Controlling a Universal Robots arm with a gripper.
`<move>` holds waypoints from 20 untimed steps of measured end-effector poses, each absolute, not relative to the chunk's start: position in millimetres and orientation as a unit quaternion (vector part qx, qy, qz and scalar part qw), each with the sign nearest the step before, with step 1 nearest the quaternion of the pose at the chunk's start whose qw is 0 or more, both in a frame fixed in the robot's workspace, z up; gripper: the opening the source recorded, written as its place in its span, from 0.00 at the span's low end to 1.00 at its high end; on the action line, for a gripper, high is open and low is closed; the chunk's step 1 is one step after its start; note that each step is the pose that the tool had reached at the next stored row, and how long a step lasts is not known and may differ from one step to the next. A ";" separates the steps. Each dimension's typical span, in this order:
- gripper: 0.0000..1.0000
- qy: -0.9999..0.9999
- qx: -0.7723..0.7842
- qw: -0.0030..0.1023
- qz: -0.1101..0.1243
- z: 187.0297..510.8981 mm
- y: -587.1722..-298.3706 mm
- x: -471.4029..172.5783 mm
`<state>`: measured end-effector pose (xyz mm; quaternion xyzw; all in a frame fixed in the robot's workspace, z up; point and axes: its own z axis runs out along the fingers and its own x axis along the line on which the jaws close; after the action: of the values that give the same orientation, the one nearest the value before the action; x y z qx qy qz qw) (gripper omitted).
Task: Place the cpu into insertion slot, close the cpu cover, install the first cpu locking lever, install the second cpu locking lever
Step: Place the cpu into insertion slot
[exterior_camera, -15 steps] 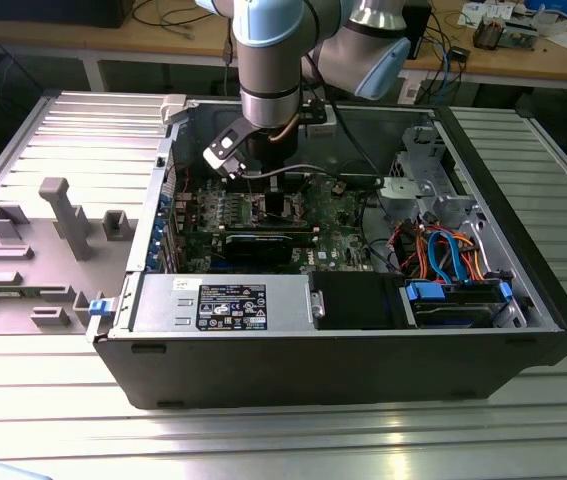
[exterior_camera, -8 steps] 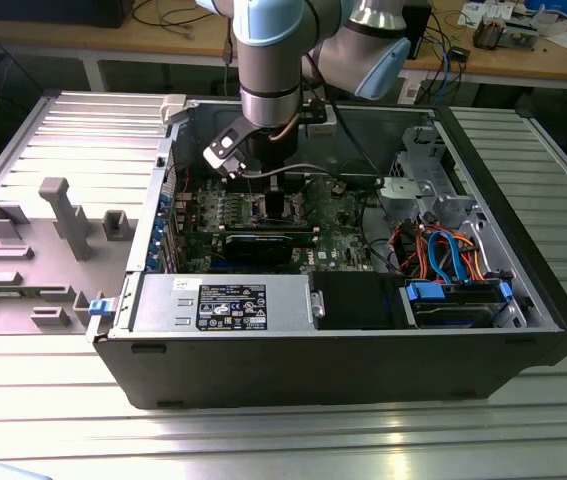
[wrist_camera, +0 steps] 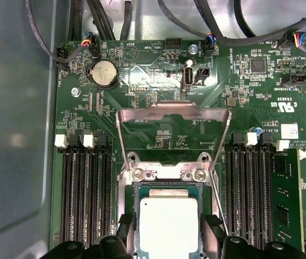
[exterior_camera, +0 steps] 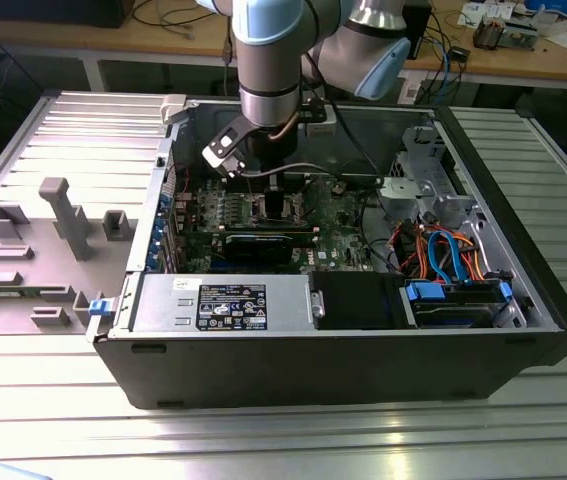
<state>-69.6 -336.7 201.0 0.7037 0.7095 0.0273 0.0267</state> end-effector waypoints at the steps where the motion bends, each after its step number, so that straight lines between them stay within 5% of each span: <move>1: 0.62 0.710 0.704 0.027 0.027 203.0 -336.8 -69.7; 7: 0.60 0.709 0.704 0.027 0.027 220.9 -336.1 -69.5; 10: 0.47 0.709 0.704 0.028 0.026 222.5 -336.1 -68.1; 14: 0.11 0.710 0.703 0.041 0.012 239.9 -336.1 -64.9; 20: 0.11 0.710 0.702 0.055 -0.004 256.4 -336.1 -63.7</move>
<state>-63.7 -336.1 256.4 0.7020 0.7100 -0.0035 0.0553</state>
